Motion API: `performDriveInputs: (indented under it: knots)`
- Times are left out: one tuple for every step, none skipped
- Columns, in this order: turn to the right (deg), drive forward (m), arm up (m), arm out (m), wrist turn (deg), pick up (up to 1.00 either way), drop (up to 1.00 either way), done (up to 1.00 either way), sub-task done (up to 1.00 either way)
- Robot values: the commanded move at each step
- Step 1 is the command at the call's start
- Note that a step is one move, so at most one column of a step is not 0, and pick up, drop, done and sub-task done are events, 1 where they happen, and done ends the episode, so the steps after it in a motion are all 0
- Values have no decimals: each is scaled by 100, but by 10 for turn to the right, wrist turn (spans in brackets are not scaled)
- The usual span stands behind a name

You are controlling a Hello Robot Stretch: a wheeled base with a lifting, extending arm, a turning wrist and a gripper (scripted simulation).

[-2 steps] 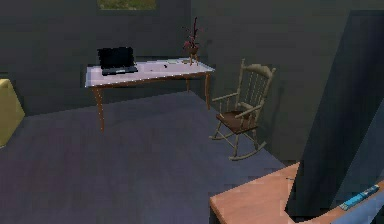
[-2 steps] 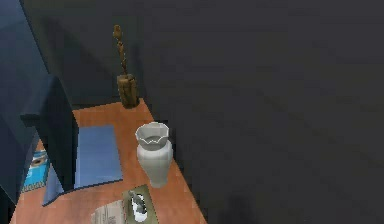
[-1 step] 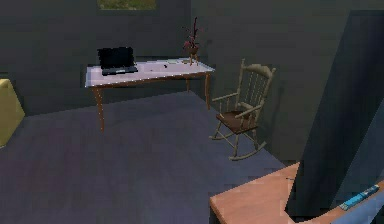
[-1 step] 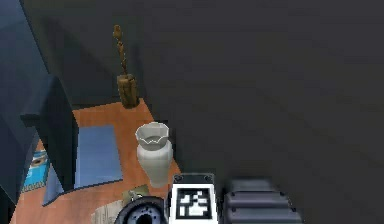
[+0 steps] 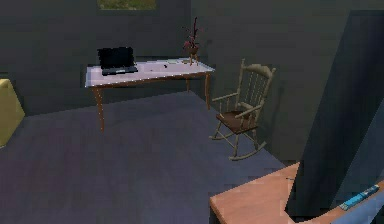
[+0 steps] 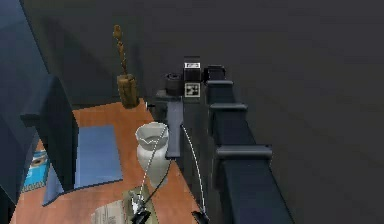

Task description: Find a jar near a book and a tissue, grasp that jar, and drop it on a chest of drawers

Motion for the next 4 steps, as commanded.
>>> performDriveInputs:
  knots:
    - [0,0,0,0,450,0,0,0,0]
    - [0,0,0,0,450,0,0,0,0]
    - [0,0,0,0,450,0,0,0,0]
    - [0,0,0,0,90,0,0,0,0]
